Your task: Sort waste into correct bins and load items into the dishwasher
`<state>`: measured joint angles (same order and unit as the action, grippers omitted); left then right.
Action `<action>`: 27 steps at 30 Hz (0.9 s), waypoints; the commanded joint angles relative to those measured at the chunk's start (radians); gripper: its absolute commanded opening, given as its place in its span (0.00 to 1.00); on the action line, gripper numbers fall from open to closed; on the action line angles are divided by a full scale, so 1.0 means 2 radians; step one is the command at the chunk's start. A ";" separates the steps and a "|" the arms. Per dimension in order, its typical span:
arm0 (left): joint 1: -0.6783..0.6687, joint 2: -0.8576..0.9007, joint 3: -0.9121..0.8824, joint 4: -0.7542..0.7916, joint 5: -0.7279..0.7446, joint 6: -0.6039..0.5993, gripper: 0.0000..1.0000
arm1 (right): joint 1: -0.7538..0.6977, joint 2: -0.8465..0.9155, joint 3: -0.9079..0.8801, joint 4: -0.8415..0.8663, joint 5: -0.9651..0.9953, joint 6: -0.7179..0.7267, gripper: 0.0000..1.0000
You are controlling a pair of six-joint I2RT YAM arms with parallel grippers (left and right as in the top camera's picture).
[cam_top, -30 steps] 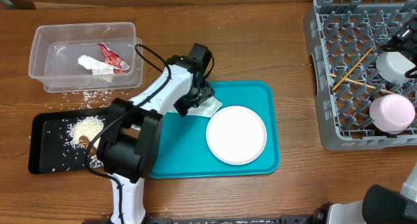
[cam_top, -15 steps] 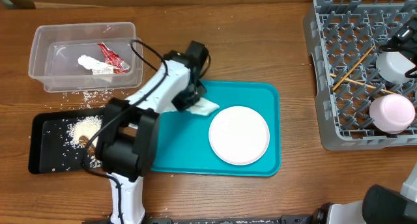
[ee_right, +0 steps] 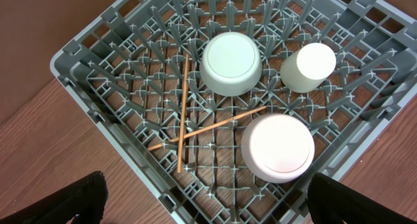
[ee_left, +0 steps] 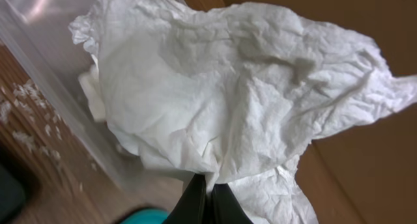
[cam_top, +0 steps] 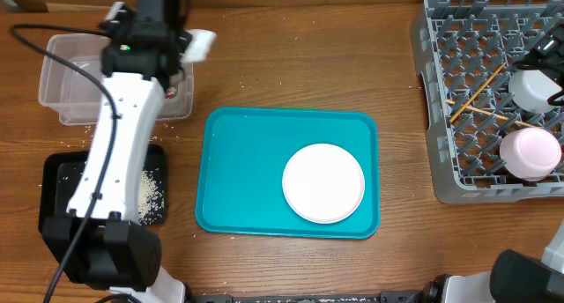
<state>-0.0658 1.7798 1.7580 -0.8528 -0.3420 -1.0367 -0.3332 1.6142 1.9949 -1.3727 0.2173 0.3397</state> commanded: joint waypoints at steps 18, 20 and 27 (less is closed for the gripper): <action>0.087 0.068 -0.001 0.019 -0.029 0.063 0.81 | 0.001 -0.004 0.001 0.003 0.005 0.000 1.00; 0.087 0.040 -0.001 0.000 -0.027 0.062 0.89 | 0.001 -0.004 0.001 0.003 0.005 0.000 1.00; 0.087 -0.058 -0.001 -0.118 -0.007 0.062 1.00 | 0.001 -0.004 0.001 0.003 0.005 0.000 1.00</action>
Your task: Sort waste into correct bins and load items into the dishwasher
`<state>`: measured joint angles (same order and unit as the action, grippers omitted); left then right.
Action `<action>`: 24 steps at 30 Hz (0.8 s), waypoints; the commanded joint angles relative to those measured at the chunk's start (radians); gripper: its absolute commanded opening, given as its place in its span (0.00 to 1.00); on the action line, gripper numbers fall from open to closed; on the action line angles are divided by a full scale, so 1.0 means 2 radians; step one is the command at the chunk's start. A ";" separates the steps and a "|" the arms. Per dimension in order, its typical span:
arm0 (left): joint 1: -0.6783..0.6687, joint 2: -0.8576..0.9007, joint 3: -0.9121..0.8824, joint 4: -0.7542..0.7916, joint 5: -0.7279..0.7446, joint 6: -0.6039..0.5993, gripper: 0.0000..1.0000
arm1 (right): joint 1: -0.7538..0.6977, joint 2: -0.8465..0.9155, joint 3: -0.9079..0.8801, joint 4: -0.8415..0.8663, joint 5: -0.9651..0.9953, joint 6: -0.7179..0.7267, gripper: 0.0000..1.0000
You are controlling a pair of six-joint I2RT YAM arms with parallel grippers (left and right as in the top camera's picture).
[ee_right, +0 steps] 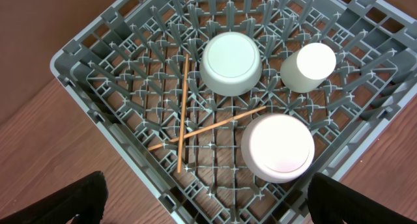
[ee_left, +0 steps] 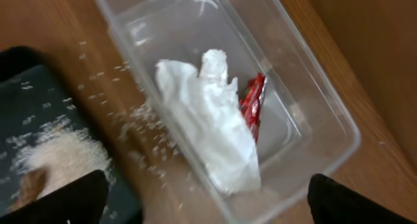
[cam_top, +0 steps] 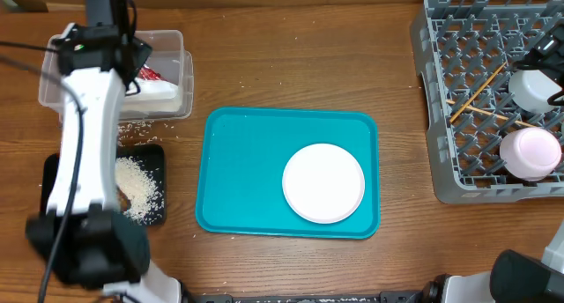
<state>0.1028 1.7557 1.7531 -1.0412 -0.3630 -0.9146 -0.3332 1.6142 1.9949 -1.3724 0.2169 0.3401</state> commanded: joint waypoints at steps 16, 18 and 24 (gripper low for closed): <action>0.005 -0.086 0.001 -0.138 -0.084 0.001 1.00 | 0.001 -0.004 0.001 0.003 0.005 0.000 1.00; 0.005 -0.086 0.001 -0.138 -0.084 0.001 1.00 | 0.001 -0.004 0.001 0.005 0.000 0.003 1.00; 0.005 -0.086 0.001 -0.138 -0.084 0.001 1.00 | 0.001 -0.004 0.001 0.001 -0.203 0.015 1.00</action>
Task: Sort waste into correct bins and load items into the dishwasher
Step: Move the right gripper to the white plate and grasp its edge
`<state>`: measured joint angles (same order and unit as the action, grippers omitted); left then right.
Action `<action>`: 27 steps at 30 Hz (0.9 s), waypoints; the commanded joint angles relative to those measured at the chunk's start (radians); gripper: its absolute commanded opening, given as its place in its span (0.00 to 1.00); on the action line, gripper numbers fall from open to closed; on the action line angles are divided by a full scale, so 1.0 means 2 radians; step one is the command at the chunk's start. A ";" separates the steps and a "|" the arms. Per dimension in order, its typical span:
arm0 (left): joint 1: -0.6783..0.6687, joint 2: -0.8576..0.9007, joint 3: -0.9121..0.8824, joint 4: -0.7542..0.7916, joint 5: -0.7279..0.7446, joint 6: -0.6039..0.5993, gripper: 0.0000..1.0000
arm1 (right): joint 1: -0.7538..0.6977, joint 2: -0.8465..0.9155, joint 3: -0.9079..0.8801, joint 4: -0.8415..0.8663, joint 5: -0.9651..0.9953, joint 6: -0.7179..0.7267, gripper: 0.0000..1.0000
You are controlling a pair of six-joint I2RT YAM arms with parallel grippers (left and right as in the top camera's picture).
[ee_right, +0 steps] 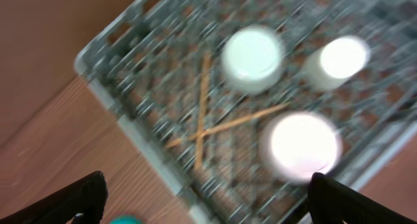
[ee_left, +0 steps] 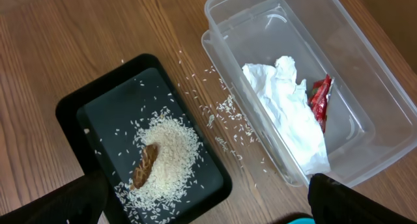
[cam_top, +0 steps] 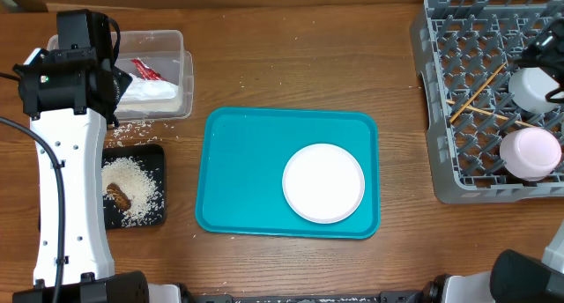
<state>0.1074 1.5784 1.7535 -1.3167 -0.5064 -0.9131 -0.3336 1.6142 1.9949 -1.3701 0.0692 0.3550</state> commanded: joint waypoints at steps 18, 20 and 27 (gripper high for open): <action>0.003 0.003 0.000 -0.001 -0.012 0.000 0.99 | 0.271 0.012 -0.315 0.010 -0.165 -0.084 0.95; 0.003 0.003 0.000 -0.001 -0.012 0.000 1.00 | 0.291 0.013 -0.365 0.066 -0.147 -0.056 0.90; 0.003 0.003 0.000 -0.001 -0.012 0.000 1.00 | 0.313 0.013 -0.463 0.204 -0.147 -0.029 0.58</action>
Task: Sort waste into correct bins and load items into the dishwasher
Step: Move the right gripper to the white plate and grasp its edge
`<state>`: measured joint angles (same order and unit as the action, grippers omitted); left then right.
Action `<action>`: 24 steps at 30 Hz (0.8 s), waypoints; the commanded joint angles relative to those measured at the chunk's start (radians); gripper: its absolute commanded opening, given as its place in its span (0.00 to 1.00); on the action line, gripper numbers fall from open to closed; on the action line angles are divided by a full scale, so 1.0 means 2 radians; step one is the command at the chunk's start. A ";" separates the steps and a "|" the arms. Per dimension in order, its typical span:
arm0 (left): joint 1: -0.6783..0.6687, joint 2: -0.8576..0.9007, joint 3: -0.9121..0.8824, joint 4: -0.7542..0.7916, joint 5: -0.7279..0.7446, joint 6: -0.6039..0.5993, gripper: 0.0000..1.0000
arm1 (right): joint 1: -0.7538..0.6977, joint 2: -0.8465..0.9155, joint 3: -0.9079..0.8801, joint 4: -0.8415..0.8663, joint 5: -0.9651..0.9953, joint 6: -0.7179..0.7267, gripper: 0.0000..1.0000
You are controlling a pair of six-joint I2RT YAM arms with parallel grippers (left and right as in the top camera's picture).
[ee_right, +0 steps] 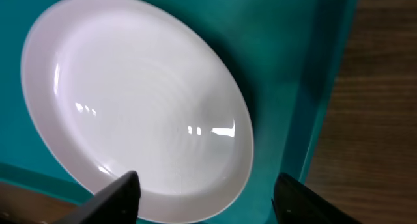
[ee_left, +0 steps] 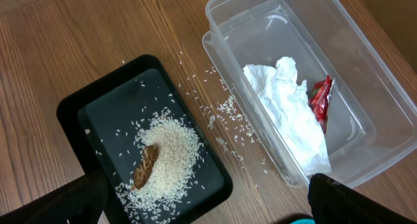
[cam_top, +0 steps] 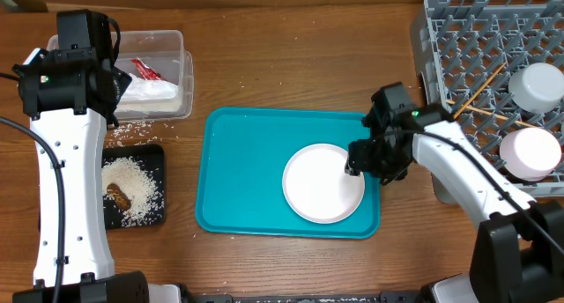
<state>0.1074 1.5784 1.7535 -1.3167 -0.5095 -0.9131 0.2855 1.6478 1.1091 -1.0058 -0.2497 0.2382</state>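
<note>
A white plate (cam_top: pixel 322 183) lies on the right half of the teal tray (cam_top: pixel 247 162). My right gripper (ee_right: pixel 207 178) is open low over the plate (ee_right: pixel 130 100), its fingers either side of the plate's right rim. My left gripper (ee_left: pixel 205 182) hangs open and empty above the table between the clear bin (ee_left: pixel 355 113) and the black tray (ee_left: pixel 98 120). In the clear bin lie a white tissue (ee_left: pixel 287 113) and a red wrapper (ee_left: pixel 320 100). The grey dishwasher rack (cam_top: pixel 441 92) stands at the right.
The rack holds a white cup (cam_top: pixel 538 85), a pink bowl (cam_top: pixel 529 153) and wooden chopsticks (cam_top: pixel 476 92). The black tray holds rice (cam_top: pixel 132 184) and a brown scrap (cam_top: pixel 117 195). Loose rice grains (ee_left: pixel 225 110) are scattered on the wood beside the clear bin.
My right arm has moved from above the dishwasher rack to the plate on the teal tray, gripper open at the plate's right rim. The left arm has not moved.
My left gripper was shut on a white tissue over the clear bin. Then the tissue lay in the bin beside the red wrapper and the gripper was open. It then stood higher, while the right arm left the rack and now is at the plate.
</note>
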 commanded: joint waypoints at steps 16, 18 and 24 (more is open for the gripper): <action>0.003 0.003 0.000 -0.001 -0.010 0.000 1.00 | 0.004 -0.004 -0.104 0.097 0.020 0.093 0.50; 0.003 0.003 0.000 -0.001 -0.010 0.000 1.00 | 0.006 -0.004 -0.106 0.102 0.012 0.093 0.49; 0.003 0.003 0.000 -0.001 -0.010 0.000 1.00 | 0.020 -0.004 -0.106 0.108 0.012 0.105 0.34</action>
<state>0.1074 1.5784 1.7531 -1.3170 -0.5095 -0.9131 0.3054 1.6478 0.9051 -0.7998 -0.2119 0.4236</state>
